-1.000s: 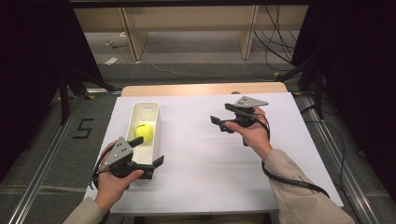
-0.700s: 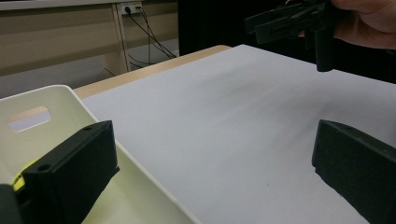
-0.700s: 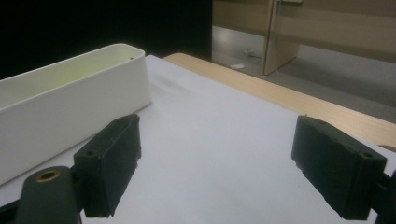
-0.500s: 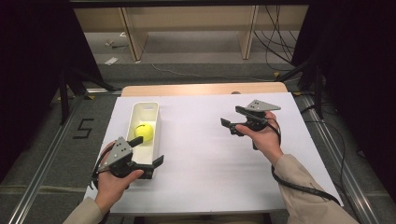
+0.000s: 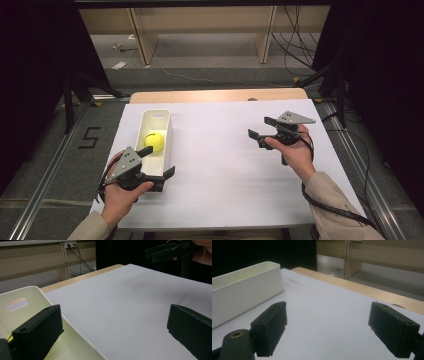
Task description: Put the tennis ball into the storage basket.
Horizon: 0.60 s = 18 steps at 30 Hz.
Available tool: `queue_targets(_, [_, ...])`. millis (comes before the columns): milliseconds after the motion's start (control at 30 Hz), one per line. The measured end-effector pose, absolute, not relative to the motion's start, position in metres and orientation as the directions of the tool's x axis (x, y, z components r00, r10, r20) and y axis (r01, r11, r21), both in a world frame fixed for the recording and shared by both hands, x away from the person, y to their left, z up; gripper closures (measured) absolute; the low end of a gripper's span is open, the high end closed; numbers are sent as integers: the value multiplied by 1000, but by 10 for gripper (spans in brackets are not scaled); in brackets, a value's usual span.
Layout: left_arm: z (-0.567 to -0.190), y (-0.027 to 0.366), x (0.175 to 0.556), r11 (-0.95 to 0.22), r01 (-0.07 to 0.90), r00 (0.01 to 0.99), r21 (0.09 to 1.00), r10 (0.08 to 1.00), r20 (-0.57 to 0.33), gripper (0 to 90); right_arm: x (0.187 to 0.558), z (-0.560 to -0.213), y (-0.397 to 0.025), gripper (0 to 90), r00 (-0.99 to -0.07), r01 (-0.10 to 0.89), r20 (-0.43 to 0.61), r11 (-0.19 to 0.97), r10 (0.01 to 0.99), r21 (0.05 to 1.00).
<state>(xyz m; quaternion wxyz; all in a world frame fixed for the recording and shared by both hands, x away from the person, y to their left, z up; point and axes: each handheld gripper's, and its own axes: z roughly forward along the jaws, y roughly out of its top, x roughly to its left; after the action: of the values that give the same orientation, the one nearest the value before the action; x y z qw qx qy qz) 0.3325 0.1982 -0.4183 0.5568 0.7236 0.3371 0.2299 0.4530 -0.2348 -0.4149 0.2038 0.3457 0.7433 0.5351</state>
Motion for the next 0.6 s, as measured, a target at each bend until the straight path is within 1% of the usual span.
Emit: queue_targets(600, [-419,198,333,-157,233,668,960,743,-41,0,435,-419,-262,163,-653,312,91,157,751,937])
